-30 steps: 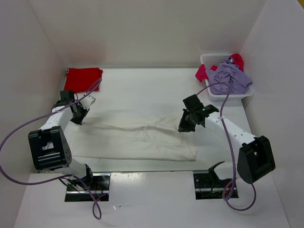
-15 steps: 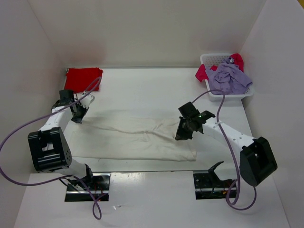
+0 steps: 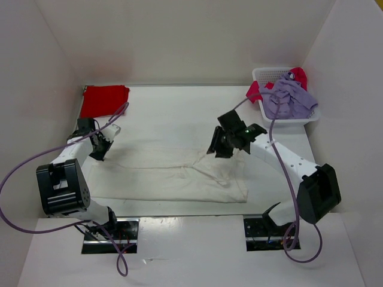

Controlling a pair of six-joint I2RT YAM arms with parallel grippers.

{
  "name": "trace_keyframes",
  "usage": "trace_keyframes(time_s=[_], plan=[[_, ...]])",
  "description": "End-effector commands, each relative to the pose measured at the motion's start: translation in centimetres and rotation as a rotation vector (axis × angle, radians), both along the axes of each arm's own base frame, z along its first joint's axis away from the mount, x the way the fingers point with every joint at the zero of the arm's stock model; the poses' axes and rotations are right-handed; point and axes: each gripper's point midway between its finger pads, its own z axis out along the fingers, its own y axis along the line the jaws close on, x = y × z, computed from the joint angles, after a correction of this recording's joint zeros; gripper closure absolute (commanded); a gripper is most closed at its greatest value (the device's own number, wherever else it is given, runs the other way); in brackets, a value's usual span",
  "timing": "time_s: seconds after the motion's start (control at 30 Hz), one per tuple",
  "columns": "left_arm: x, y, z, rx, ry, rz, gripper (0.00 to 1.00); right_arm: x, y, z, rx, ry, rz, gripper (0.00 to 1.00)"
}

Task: Fold and stack the t-shirts
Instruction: Fold the other side of the tshirt into a rectangle

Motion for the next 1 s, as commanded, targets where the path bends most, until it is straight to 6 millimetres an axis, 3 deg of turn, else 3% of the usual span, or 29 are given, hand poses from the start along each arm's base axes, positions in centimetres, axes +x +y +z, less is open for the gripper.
trace_keyframes(time_s=[0.0,0.13,0.3,0.43,0.63,0.77,0.9,0.97], plan=[[0.1,0.2,-0.5,-0.004,0.004,0.002,0.98,4.7,1.9,1.2,-0.031,-0.119,0.030,0.52],[0.7,0.3,0.1,-0.003,-0.015,0.010,0.98,7.6,3.4,-3.2,-0.115,-0.052,0.078,0.45],[0.4,0.2,-0.2,-0.017,0.002,0.028,0.98,7.8,4.1,-7.2,-0.158,0.014,0.117,0.45],[0.2,0.1,-0.3,-0.019,0.011,0.028,0.98,8.0,5.2,-8.2,-0.124,0.031,0.136,0.46],[0.4,0.4,-0.3,-0.010,0.013,0.033,0.98,6.8,5.8,-9.2,-0.116,0.062,0.158,0.66],[0.4,0.4,-0.3,-0.010,0.013,0.033,0.98,5.5,5.7,-8.7,-0.106,0.079,0.153,0.79],[0.4,0.4,-0.3,-0.010,0.013,0.033,0.98,4.4,5.5,-8.7,-0.114,0.099,0.158,1.00],[0.4,0.4,-0.3,-0.010,0.013,0.033,0.98,3.5,5.7,-8.0,-0.102,0.104,0.166,1.00]])
